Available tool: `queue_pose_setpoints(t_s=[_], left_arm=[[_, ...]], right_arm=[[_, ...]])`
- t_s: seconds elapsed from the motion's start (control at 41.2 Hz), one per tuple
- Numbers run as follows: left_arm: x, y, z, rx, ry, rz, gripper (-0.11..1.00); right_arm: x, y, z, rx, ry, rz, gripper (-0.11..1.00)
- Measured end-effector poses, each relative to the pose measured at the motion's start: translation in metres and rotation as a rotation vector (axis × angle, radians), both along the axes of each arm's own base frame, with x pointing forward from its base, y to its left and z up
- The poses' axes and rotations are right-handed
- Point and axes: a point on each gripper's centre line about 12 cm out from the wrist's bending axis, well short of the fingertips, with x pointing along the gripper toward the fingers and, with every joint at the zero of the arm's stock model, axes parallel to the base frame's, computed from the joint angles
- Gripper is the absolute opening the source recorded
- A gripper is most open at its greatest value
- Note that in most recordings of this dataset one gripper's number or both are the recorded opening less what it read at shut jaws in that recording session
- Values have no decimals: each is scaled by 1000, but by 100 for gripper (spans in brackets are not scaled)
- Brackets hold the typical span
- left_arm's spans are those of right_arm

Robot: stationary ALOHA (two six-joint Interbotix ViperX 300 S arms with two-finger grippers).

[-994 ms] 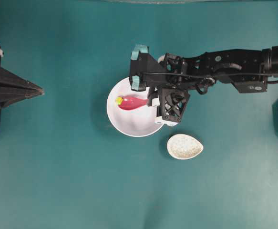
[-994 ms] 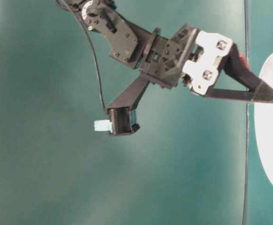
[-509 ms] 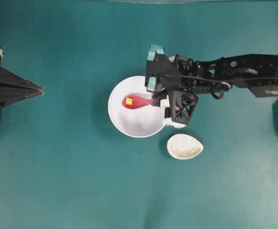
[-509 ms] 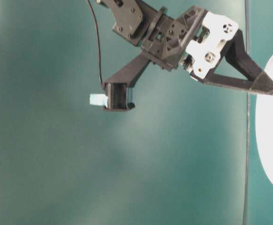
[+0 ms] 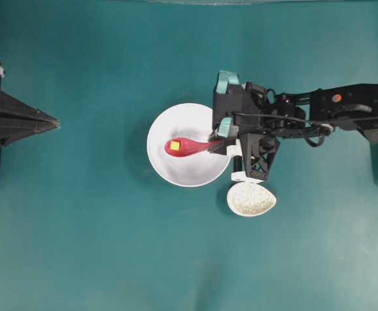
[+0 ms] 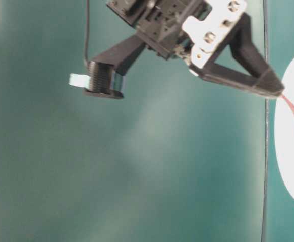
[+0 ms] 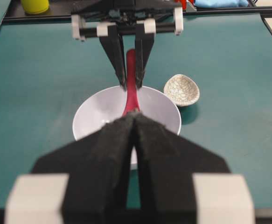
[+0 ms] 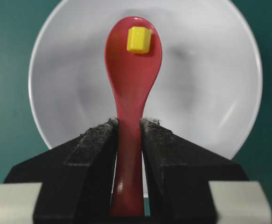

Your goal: Scoop the yellow hexagonal prism block from the bowl with a spoon using the right arm.

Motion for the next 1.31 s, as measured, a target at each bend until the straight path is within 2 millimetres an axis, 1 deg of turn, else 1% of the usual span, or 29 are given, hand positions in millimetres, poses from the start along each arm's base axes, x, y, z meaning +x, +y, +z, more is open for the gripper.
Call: queue_pose_setpoints(t_s=[0.267,0.461,0.606,0.728,0.946,1.067,1.31], left_arm=[[0,0,0,-2,-2,0,0],[0,0,0,-2,-2,0,0],[0,0,0,-2,-2,0,0],[0,0,0,-2,-5,0,0],[0,0,1,-2,-8,0,0],[0,0,1,-2,-6,0,0],[2,0,-1,-24,5,3,0]], right_arm=[[-7,0,33,-24,-88,13,24],[-21,0,53,-52,-142,25,24],[-35,0,62,-79,-178,34,24],[-47,-1,70,-97,-241,31,24],[-63,-1,84,-111,-329,24,24],[-68,0,86,-112,-341,24,24],[-69,0,86,-113,-340,26,24]])
